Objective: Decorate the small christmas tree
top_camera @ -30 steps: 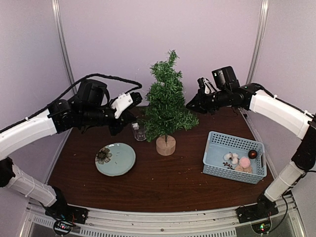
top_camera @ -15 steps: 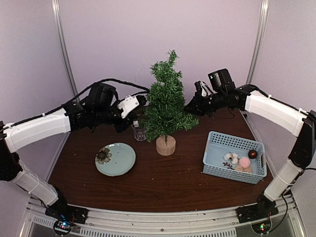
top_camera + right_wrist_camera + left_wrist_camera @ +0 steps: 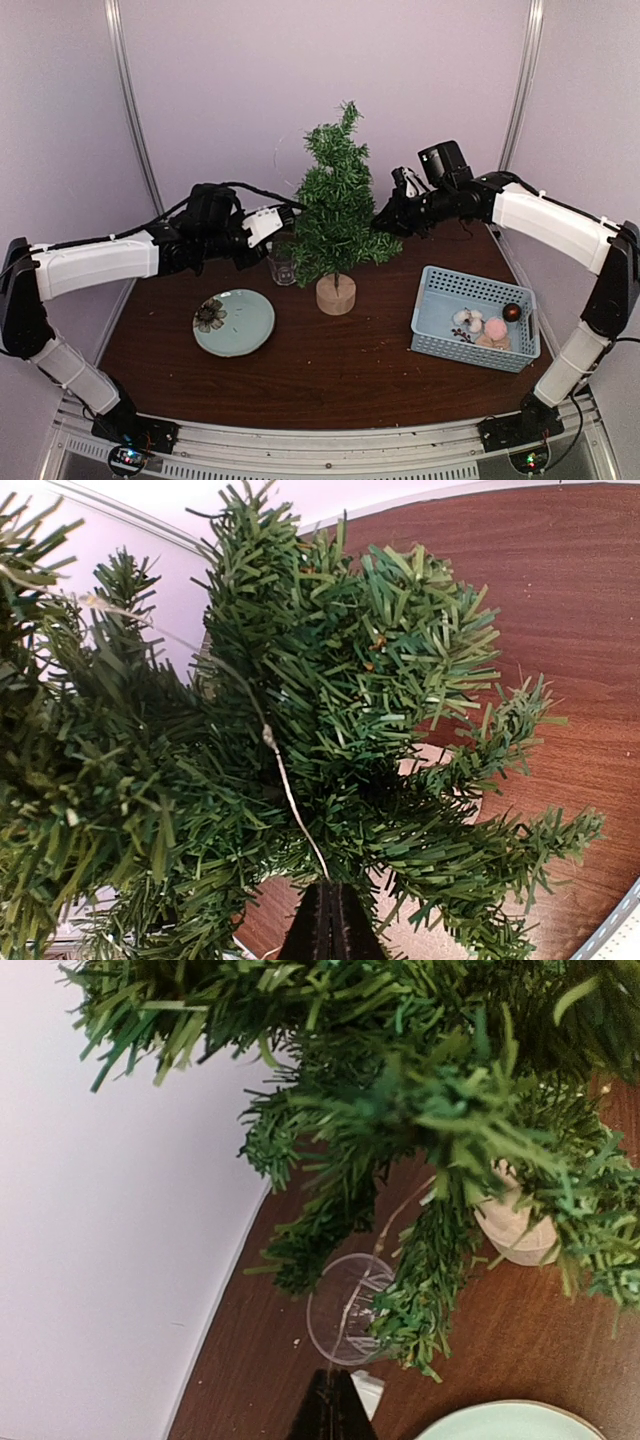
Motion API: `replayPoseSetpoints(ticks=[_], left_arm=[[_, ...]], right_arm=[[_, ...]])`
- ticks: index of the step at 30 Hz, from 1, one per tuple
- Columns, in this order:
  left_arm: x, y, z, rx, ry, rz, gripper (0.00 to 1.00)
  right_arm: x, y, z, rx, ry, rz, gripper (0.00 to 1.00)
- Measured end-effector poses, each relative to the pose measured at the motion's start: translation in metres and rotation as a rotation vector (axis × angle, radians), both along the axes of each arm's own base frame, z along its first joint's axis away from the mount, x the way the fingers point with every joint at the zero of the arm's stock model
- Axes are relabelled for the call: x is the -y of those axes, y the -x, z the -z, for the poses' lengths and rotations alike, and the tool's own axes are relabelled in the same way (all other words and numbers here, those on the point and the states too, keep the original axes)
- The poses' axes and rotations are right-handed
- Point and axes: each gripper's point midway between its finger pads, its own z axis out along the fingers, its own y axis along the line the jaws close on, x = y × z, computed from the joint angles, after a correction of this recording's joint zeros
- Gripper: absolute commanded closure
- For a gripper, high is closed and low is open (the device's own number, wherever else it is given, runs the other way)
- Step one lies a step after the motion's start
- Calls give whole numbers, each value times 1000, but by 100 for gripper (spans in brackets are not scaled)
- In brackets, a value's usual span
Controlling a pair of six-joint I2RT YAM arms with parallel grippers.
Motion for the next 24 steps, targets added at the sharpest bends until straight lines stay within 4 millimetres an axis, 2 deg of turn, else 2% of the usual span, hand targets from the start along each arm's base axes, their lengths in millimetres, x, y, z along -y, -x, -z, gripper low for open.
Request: replayPoseSetpoints(ticks=[7, 18, 19, 24], left_arm=[[-1, -15, 4, 60, -23, 22, 100], [15, -25, 39, 41, -10, 89, 100], [16, -25, 40, 38, -6, 91, 99], [21, -24, 43, 20, 9, 108, 81]], right_arm=[[-1, -2, 4, -9, 9, -2, 100], [-2, -2, 4, -13, 11, -3, 100], [-1, -2, 4, -14, 12, -2, 100], [1, -3, 4, -17, 15, 2, 100]])
